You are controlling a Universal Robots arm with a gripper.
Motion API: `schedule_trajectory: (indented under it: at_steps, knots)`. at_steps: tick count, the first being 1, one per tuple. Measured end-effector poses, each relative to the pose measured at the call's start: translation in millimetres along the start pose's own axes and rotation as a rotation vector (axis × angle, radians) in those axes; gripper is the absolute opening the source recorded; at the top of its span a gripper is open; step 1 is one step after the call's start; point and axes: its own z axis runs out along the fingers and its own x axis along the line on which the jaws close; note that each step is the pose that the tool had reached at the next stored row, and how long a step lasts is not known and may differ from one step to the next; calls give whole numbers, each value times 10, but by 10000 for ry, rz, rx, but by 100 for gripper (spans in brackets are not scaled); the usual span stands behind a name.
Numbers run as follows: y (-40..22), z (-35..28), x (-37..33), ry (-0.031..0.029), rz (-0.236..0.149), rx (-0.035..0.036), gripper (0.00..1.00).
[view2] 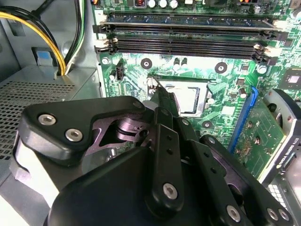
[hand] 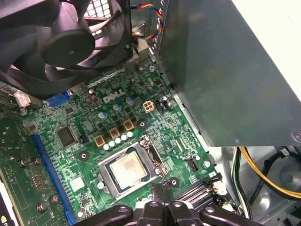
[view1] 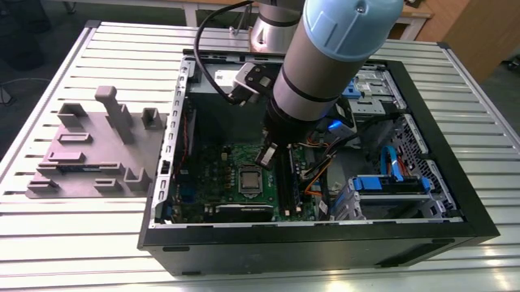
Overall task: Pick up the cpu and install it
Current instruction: 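Install the first cpu locking lever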
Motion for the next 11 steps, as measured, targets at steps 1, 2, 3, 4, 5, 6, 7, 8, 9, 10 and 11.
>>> schedule_trajectory:
  at_steps: [1, 2, 3, 4, 5, 6, 7, 8, 9, 10, 11]
  knots:
    - [0, 0, 0, 0, -1, 0, 11]
    - [0, 1, 0, -1, -1, -1, 11]
    - [0, 1, -1, -2, -2, -1, 11]
    - [0, 1, 0, -1, -1, -1, 11]
    - [0, 1, 0, -1, -2, -1, 11]
    - [0, 1, 0, -1, -2, 0, 11]
    - [0, 1, 0, -1, -2, 0, 11]
    - [0, 1, 0, -1, -2, 0, 11]
    - [0, 1, 0, -1, -1, 0, 11]
    - [0, 1, 0, -1, -2, 0, 11]
    - [0, 2, 0, -1, -2, 0, 11]
